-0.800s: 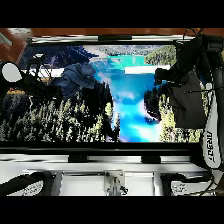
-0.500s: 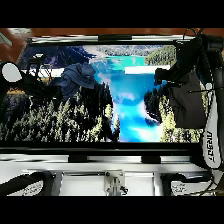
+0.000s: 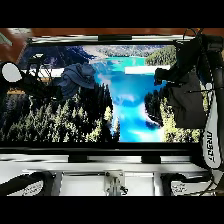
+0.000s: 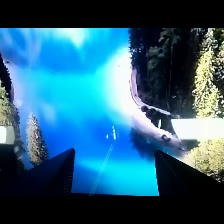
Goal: Fold the shirts.
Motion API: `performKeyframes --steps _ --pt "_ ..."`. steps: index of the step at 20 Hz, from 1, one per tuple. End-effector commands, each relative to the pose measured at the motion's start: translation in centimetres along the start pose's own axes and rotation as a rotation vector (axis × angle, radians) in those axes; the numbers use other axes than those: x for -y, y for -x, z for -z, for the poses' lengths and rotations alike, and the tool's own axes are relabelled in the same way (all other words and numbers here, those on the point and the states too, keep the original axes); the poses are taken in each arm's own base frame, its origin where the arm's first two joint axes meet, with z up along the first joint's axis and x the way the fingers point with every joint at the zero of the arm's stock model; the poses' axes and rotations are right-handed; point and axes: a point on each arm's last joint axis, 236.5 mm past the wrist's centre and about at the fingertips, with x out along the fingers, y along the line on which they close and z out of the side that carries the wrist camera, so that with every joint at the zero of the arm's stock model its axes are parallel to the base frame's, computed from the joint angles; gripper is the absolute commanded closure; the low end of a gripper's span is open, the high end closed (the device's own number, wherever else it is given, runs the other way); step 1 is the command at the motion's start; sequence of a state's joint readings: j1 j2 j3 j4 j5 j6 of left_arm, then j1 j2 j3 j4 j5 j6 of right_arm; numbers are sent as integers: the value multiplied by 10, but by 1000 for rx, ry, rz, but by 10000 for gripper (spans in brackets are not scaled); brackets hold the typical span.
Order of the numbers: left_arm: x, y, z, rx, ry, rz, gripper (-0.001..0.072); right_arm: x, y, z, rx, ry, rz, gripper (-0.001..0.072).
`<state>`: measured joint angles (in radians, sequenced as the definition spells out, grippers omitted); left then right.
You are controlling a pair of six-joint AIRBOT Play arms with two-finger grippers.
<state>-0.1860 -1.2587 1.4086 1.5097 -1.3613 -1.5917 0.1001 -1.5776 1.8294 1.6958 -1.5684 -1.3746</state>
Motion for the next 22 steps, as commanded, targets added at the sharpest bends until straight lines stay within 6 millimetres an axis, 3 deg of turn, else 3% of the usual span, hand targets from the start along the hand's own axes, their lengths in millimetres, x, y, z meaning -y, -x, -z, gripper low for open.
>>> performKeyframes --steps 1,3,6,9,11,14,18,20,22 --pt "0 0 0 1 -1 0 31 0 0 0 1 0 0 109" --pt "1 -2 -11 45 -2 1 30 -2 0 -7 30 0 -6 109" --pt "1 -4 -50 197 0 5 28 -4 1 -19 81 0 -16 109" --pt "9 -5 -72 283 16 40 30 -8 3 -37 157 0 -32 109" --pt "-2 -15 -94 346 22 17 29 -9 4 -42 179 0 -36 109" --pt "-38 -67 -110 280 46 -36 2 -12 5 -50 212 -1 -47 109" --pt "-68 -155 -125 177 48 -74 4 -13 5 -51 216 -1 -53 109" --pt "-75 -187 -128 146 43 -90 4 -12 4 -48 203 0 -49 109" --pt "-75 -207 -129 128 41 -87 5 -12 4 -47 197 1 -47 109"
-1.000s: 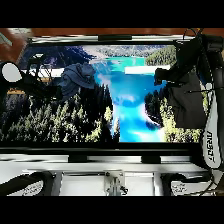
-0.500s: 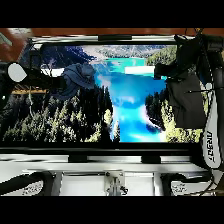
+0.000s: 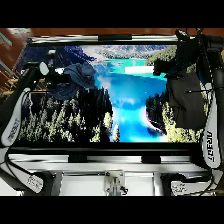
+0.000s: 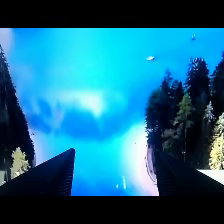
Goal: Fold the shirts.
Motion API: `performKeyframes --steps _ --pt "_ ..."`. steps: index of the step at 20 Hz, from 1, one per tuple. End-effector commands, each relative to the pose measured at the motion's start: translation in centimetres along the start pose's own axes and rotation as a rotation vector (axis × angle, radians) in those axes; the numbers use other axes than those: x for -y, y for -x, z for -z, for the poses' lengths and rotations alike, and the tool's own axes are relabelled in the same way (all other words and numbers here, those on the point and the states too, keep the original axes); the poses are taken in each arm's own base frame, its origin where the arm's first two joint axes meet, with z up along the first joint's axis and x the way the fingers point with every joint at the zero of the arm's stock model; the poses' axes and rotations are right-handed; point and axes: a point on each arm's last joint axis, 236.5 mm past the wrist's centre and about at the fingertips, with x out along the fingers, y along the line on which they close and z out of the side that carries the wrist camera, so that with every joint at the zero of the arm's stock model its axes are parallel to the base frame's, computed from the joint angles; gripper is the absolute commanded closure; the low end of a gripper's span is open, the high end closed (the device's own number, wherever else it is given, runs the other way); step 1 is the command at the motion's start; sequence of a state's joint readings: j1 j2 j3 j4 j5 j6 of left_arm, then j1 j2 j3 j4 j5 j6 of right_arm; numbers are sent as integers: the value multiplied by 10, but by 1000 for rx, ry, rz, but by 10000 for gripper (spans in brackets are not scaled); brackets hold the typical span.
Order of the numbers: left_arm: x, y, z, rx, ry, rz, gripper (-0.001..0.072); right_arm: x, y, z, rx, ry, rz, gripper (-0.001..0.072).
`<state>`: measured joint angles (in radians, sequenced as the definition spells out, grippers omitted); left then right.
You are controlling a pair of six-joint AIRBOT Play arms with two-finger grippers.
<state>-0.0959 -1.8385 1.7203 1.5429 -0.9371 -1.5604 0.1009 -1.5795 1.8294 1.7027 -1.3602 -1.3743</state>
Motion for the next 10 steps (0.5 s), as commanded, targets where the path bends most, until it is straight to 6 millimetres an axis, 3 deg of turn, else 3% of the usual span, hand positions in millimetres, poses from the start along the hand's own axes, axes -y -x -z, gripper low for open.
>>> performKeyframes --steps 1,2,4,5,7,8,10 --pt "-5 -45 4 -30 -11 -14 21 0 0 1 -3 1 0 109" --pt "-5 -48 4 -26 -11 -14 68 0 0 1 -4 1 0 109" --pt "-6 -51 3 -18 -11 -15 404 -1 0 2 -9 1 -2 109" --pt "-6 -51 -3 4 -10 -15 471 -3 0 6 -25 -1 -13 109" --pt "-1 -38 -16 27 -11 -6 677 -8 1 16 -68 15 -34 109" --pt "4 -25 -25 37 -17 -1 677 -8 1 20 -86 16 -33 109" --pt "25 21 -56 91 -45 19 678 -7 4 23 -98 41 -28 109"
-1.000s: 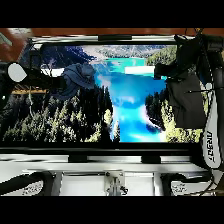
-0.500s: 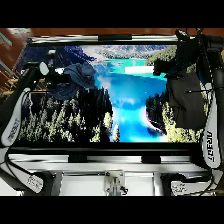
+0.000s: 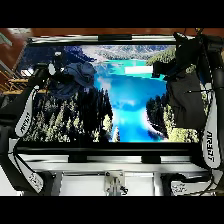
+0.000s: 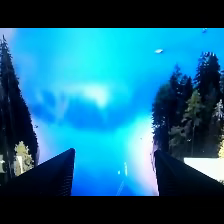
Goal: Fold the shirts.
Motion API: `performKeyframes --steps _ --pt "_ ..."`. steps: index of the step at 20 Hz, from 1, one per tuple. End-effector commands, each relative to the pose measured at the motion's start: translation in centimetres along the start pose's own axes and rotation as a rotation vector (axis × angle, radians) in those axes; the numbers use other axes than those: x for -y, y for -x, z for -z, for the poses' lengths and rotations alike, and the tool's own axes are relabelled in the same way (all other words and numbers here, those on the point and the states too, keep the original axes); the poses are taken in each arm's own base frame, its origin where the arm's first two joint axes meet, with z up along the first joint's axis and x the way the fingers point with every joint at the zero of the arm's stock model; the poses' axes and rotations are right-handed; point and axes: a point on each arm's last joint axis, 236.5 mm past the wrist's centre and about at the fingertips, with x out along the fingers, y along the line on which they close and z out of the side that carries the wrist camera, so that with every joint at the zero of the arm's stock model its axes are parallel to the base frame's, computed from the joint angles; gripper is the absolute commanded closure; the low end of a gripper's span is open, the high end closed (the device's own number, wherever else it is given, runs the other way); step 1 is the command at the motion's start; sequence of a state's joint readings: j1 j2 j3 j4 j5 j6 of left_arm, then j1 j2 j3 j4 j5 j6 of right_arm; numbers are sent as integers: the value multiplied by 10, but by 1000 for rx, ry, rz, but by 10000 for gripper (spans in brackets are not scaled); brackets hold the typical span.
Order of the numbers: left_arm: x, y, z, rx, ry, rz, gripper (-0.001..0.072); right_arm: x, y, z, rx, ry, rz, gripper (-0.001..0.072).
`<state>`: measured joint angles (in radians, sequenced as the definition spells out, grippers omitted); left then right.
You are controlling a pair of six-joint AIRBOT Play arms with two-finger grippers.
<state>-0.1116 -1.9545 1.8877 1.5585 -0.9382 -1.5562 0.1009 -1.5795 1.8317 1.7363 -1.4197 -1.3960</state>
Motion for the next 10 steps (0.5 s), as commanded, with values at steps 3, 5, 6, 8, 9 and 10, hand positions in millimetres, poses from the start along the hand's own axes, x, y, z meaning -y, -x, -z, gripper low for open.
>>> performKeyframes --steps 3,5,6,8,9,10 --pt "77 151 -89 267 -166 78 678 2 27 1 18 55 24 109" --pt "119 247 -107 429 -242 129 678 10 64 -8 115 71 74 109" --pt "137 300 -109 509 -266 162 678 16 87 -11 173 78 106 109" --pt "165 393 -100 645 -307 230 678 28 144 -16 314 88 177 109" --pt "174 430 -91 695 -323 262 677 32 176 -16 393 91 203 109" --pt "180 458 -77 719 -340 289 678 33 204 -14 461 92 214 109"
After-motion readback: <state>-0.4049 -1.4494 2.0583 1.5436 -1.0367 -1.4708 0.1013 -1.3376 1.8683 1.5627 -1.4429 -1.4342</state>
